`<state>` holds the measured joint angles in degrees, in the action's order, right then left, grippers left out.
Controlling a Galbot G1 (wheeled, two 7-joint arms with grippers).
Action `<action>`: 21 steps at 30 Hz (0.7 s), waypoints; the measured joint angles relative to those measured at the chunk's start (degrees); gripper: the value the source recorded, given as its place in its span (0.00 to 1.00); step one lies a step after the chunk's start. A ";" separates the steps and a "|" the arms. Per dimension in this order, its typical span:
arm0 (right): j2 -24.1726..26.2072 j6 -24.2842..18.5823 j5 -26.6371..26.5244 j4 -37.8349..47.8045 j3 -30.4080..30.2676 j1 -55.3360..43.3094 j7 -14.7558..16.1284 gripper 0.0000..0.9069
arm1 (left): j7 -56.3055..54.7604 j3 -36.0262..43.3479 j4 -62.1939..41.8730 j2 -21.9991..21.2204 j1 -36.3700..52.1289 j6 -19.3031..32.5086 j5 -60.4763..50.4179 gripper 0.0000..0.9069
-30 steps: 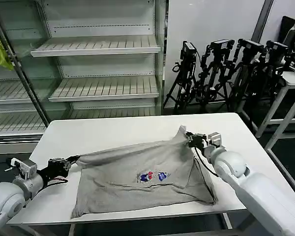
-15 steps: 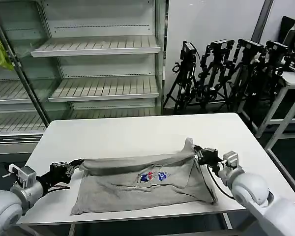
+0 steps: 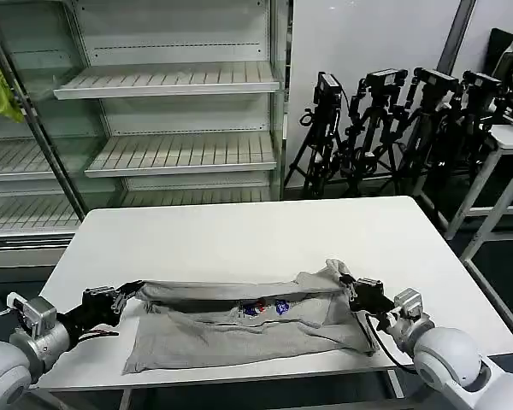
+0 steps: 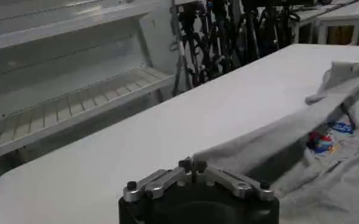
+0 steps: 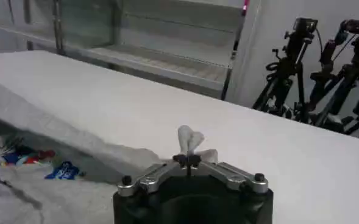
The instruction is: Fold and organize the clothes.
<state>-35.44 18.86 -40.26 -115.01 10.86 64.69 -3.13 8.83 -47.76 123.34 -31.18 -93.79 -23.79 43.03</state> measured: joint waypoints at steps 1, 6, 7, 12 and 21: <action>0.23 -0.04 0.19 -0.18 0.26 0.45 0.12 0.00 | 0.06 -0.30 0.02 -0.07 -0.39 0.05 -0.12 0.04; 1.20 -0.27 0.70 -1.06 0.88 2.21 0.41 0.00 | 0.10 -1.39 0.29 -0.65 -2.76 0.27 -0.96 0.04; 1.35 -0.30 0.74 -1.24 0.97 2.55 0.42 0.00 | 0.12 -1.47 0.30 -0.74 -3.26 0.29 -1.11 0.04; 1.85 -0.40 0.99 -2.05 1.53 3.81 0.44 0.00 | 0.26 -1.51 0.11 -1.47 -5.44 0.47 -2.06 0.04; 2.48 -0.23 2.08 -3.43 2.57 6.27 0.78 1.00 | 0.41 -1.08 -0.83 -2.04 -7.22 0.67 -3.12 0.06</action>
<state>-32.96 18.63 -38.18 -118.44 13.43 70.96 -2.35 9.24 -48.84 122.52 -33.22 -101.01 -23.12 39.91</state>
